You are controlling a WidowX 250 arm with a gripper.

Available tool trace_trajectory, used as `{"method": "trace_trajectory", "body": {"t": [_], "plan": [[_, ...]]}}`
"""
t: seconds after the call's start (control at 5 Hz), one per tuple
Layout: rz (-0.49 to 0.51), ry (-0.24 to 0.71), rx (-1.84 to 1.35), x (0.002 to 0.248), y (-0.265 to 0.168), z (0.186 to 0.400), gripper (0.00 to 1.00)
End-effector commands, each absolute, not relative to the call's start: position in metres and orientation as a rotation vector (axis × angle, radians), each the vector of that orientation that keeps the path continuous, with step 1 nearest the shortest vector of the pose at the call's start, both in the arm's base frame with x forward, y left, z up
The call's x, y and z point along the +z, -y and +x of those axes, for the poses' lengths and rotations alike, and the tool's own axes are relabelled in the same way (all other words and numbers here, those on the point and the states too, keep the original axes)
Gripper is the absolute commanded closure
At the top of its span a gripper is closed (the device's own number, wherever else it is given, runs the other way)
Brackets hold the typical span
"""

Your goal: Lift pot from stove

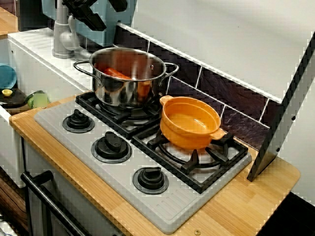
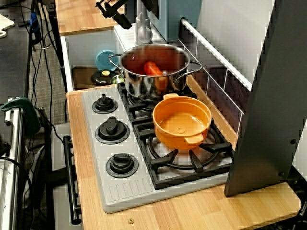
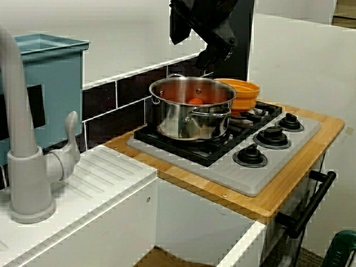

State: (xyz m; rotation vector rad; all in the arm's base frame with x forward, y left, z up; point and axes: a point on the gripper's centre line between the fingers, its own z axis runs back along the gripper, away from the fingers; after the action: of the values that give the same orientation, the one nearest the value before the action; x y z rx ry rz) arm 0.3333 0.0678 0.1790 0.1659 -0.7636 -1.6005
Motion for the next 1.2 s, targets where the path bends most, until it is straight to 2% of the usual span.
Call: {"method": "trace_trajectory", "body": {"t": [0.0, 0.4, 0.6, 0.8, 1.0], "plan": [[0.166, 0.764, -1.601, 0.179, -0.068, 0.333, 0.0], [0.189, 0.68, -1.655, 0.181, -0.053, 0.338, 0.0], [0.165, 0.666, -1.662, 0.189, -0.037, 0.33, 0.0], [0.09, 0.628, -1.672, 0.192, -0.016, 0.324, 0.0], [0.121, 0.574, -1.634, 0.188, 0.004, 0.321, 0.0]]}}
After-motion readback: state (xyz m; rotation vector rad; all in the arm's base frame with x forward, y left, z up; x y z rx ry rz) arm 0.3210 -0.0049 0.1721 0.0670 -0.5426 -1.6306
